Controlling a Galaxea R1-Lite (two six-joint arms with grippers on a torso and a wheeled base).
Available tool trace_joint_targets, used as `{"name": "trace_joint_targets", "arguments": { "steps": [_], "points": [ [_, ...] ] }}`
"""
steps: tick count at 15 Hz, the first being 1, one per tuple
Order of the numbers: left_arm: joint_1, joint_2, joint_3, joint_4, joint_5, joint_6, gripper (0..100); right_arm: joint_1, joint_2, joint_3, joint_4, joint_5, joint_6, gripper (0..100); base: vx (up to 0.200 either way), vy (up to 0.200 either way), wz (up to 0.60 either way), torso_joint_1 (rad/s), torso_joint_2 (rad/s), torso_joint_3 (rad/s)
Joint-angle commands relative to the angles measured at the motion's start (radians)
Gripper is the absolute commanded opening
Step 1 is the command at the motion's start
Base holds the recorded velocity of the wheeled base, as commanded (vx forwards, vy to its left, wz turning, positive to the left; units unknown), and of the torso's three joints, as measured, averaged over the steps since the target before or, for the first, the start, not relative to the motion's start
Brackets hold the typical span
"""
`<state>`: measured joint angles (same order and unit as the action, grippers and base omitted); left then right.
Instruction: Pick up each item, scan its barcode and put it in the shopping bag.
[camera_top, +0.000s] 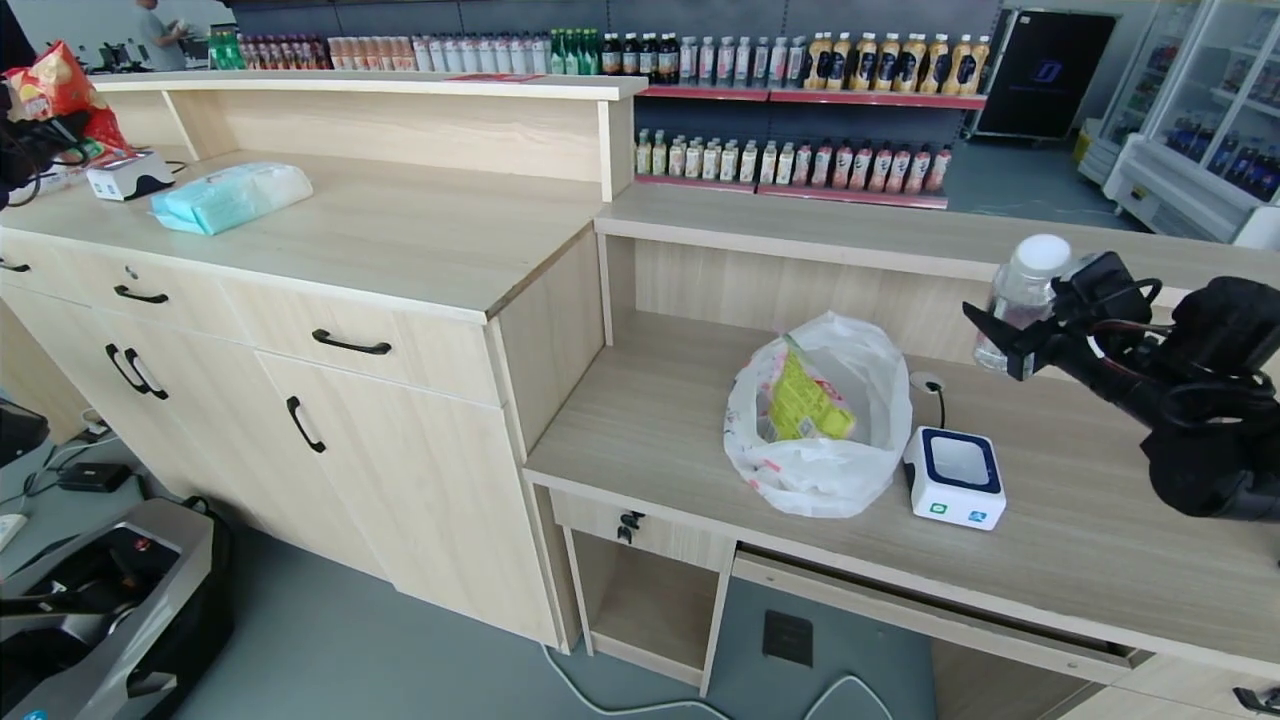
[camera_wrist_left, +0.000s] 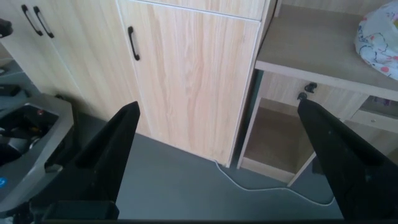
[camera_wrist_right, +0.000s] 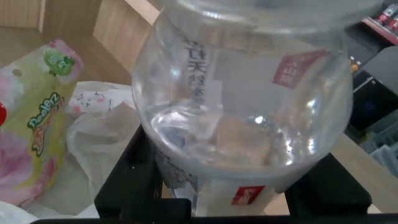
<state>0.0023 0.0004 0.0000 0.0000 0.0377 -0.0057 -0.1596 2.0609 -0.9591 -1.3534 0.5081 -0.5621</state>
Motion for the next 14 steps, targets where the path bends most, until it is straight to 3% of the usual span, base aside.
{"name": "trace_joint_targets", "arguments": {
  "steps": [1, 3, 5, 14],
  "points": [
    [0.001, 0.0, 0.0, 0.0, 0.001, 0.0, 100, 0.022, 0.102, -0.052, -0.027, 0.032, -0.015, 0, 0.0, 0.0, 0.0, 0.0, 0.0, 0.0],
    [0.001, 0.0, 0.0, 0.0, 0.001, 0.0, 100, 0.011, 0.162, -0.069, -0.07, 0.147, -0.097, 0, 0.0, 0.0, 0.0, 0.0, 0.0, 0.0],
    [0.001, 0.0, 0.0, 0.0, 0.001, 0.0, 100, 0.011, 0.203, -0.081, -0.115, 0.182, -0.111, 0, 0.0, 0.0, 0.0, 0.0, 0.0, 0.0],
    [0.001, 0.0, 0.0, 0.0, 0.001, 0.0, 100, 0.011, 0.335, -0.132, -0.147, 0.182, -0.148, 0, 0.0, 0.0, 0.0, 0.0, 0.0, 0.0]
  ]
}}
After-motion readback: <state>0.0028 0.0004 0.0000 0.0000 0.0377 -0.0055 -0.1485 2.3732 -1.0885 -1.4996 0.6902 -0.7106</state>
